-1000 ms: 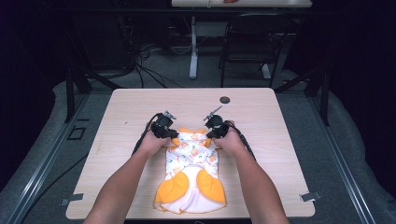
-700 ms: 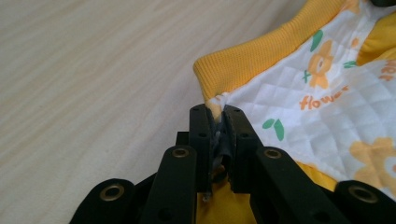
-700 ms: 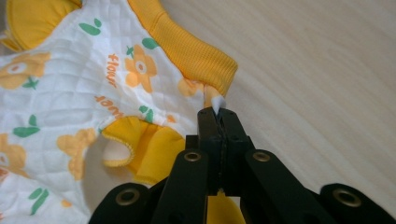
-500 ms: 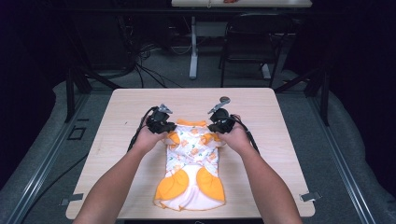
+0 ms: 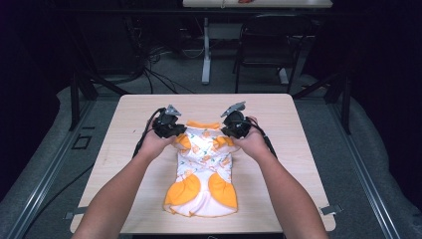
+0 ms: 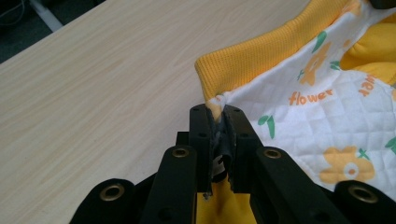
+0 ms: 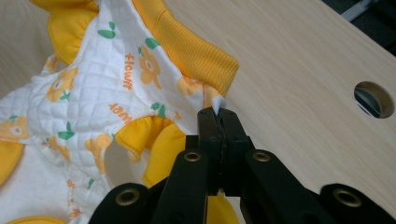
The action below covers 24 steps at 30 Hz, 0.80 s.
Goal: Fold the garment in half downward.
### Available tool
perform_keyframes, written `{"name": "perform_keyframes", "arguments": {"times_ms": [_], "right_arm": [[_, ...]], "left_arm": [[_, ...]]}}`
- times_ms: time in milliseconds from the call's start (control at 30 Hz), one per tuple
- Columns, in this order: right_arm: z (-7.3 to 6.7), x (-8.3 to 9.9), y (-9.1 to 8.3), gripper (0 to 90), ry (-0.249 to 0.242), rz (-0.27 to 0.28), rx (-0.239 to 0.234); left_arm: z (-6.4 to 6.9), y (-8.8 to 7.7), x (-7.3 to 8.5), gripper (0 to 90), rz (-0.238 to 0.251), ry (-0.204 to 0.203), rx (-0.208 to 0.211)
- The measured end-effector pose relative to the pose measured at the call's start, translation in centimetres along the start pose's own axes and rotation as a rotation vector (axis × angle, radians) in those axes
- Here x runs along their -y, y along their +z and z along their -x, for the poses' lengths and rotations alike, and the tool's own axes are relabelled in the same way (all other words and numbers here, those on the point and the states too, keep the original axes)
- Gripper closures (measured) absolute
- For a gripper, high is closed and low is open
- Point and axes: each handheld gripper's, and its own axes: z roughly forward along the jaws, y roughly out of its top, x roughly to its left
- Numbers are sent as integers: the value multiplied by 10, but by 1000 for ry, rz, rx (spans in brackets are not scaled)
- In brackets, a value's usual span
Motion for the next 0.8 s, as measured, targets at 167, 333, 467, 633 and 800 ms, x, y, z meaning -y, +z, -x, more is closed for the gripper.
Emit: {"name": "perform_keyframes", "arguments": {"times_ms": [167, 333, 467, 633, 800], "right_arm": [[2, -10, -10, 894, -13, 15, 22], [2, -16, -16, 894, -25, 28, 37], [3, -19, -22, 895, -28, 41, 41], [4, -27, -31, 895, -36, 74, 65], [5, -29, -33, 896, -33, 96, 71]], "left_arm": [[-1, -11, -9, 830, 26, 8, -13], [-2, -18, -16, 830, 40, 16, -25], [-4, -24, -20, 833, 51, 22, -34], [-5, -32, -27, 835, 70, 35, -45], [-6, -34, -28, 837, 79, 37, -55]]}}
